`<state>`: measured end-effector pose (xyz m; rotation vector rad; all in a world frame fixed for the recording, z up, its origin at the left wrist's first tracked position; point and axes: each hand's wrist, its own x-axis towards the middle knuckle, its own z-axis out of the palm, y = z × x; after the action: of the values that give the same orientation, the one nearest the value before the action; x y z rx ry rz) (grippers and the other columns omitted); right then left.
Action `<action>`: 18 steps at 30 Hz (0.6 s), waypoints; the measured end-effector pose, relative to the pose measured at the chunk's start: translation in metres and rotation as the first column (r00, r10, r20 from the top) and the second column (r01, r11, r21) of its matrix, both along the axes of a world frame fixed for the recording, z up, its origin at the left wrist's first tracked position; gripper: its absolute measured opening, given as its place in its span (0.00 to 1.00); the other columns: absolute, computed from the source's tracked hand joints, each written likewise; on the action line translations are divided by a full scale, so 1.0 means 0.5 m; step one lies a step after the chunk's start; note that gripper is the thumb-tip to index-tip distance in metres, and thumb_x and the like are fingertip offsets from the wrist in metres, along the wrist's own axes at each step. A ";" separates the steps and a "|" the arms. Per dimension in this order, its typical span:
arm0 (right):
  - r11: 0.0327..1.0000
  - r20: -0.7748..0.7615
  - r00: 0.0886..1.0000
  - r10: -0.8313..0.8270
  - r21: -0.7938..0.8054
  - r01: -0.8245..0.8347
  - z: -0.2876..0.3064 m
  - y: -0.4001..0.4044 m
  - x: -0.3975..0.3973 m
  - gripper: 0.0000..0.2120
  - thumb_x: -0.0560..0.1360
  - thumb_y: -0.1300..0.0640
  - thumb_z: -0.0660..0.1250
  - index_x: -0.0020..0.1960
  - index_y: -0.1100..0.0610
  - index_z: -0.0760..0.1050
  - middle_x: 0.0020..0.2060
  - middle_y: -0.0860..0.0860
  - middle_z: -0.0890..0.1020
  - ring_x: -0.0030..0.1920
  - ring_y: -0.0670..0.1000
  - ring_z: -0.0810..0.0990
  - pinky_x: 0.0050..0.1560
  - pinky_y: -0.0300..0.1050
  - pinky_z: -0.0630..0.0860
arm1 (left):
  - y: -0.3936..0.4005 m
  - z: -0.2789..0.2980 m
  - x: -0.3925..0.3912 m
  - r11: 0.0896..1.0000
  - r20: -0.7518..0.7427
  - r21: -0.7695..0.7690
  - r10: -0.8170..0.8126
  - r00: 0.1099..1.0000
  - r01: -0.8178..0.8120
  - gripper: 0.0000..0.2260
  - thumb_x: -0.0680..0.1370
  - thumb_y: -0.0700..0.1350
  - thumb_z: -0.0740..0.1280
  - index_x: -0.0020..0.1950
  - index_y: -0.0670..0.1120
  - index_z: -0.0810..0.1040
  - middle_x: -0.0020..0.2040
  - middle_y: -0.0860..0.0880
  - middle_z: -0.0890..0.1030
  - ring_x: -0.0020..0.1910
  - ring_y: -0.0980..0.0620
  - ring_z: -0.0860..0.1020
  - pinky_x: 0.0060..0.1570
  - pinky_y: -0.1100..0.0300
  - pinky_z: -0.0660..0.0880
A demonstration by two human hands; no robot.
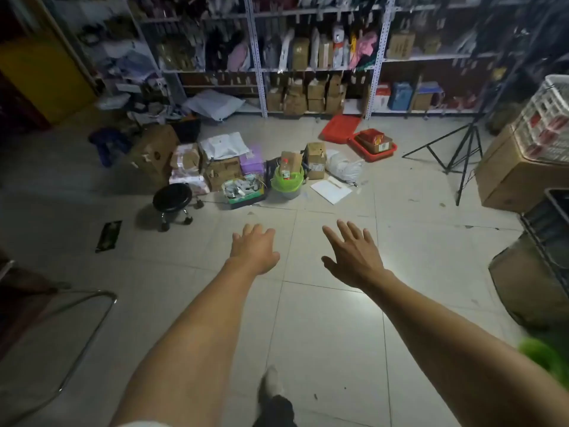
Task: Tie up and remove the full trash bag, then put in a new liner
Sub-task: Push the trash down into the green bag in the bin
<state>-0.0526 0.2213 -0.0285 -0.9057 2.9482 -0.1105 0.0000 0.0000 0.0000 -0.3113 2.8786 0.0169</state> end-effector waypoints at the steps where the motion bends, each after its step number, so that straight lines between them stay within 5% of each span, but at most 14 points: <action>1: 1.000 0.016 1.000 0.002 0.012 -0.003 -0.008 -0.009 -0.019 0.33 0.77 0.40 0.60 0.76 0.49 0.52 0.77 0.59 0.58 0.76 0.62 0.56 0.73 0.62 0.58 | -0.009 -0.004 -0.017 1.000 0.012 -0.005 0.005 1.000 -0.005 0.24 0.77 0.56 0.61 0.71 0.49 0.66 0.71 0.45 0.67 0.70 0.42 0.63 0.65 0.44 0.63; 18: 0.995 0.095 0.992 -0.088 0.062 0.082 -0.082 -0.287 -0.480 0.32 0.77 0.39 0.58 0.76 0.48 0.53 0.77 0.58 0.59 0.76 0.61 0.57 0.71 0.59 0.60 | -0.333 -0.075 -0.509 1.000 -0.001 0.026 0.001 1.000 -0.001 0.25 0.76 0.56 0.61 0.72 0.49 0.66 0.72 0.44 0.67 0.72 0.42 0.62 0.65 0.43 0.64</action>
<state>-0.2927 0.0779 -0.0697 -0.7459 2.8837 -0.0704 -0.2543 -0.1667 -0.0373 -0.3082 2.8763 0.0553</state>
